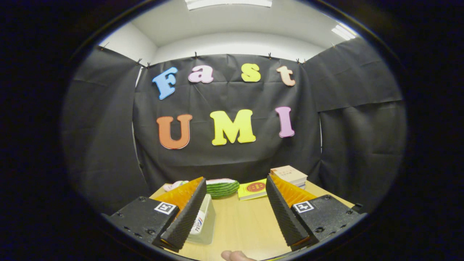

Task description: Open the storage box then place both shoes into the box .Put the left shoe in first, then the right shoe, with the right side of both shoes facing outward in a uniform manner.

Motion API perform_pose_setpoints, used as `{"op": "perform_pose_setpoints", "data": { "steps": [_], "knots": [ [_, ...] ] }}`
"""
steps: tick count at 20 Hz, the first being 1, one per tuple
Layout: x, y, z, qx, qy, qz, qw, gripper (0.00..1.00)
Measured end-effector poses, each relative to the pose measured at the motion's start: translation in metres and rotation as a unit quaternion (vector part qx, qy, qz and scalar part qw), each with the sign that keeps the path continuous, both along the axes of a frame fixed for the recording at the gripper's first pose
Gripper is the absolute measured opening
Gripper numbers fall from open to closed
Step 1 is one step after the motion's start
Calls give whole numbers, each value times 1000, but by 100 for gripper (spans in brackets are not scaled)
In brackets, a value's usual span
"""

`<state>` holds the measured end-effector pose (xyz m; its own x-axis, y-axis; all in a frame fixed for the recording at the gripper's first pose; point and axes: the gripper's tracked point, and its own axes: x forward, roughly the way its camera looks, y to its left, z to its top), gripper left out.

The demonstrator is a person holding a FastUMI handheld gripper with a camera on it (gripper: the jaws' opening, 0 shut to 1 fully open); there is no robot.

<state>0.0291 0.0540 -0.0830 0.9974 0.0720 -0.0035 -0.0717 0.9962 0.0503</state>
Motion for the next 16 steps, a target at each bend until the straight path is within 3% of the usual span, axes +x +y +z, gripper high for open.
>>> {"op": "perform_pose_setpoints", "data": {
  "steps": [16],
  "knots": [
    [-59, -17, 5, -30, -41, 9, 999, 100]
  ]
}}
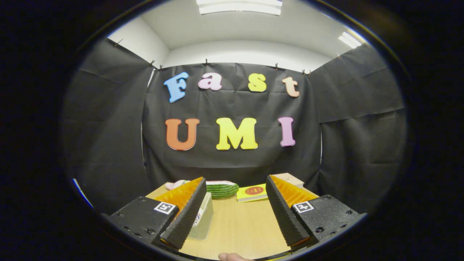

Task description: Open the storage box then place both shoes into the box .Put the left shoe in first, then the right shoe, with the right side of both shoes facing outward in a uniform manner.

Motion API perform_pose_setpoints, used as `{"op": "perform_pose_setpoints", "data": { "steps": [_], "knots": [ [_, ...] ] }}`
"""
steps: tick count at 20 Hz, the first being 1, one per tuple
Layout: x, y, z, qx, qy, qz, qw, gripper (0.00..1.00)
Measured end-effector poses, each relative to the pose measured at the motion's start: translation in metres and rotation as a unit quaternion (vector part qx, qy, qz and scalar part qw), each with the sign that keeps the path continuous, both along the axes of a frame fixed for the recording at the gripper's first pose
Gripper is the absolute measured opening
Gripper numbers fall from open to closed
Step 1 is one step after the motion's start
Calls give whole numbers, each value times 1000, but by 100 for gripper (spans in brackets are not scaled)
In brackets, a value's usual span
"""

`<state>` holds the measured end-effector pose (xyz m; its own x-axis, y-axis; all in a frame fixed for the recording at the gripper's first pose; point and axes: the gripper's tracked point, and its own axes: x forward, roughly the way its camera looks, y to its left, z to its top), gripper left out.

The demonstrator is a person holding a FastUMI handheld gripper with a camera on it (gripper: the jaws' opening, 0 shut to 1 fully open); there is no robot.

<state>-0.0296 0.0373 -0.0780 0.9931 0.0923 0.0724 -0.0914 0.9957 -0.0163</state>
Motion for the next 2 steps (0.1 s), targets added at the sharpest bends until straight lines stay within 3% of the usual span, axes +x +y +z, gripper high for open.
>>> {"op": "perform_pose_setpoints", "data": {
  "steps": [2],
  "knots": [
    [-5, 0, -1, 5, 2, 4, 1000, 100]
  ]
}}
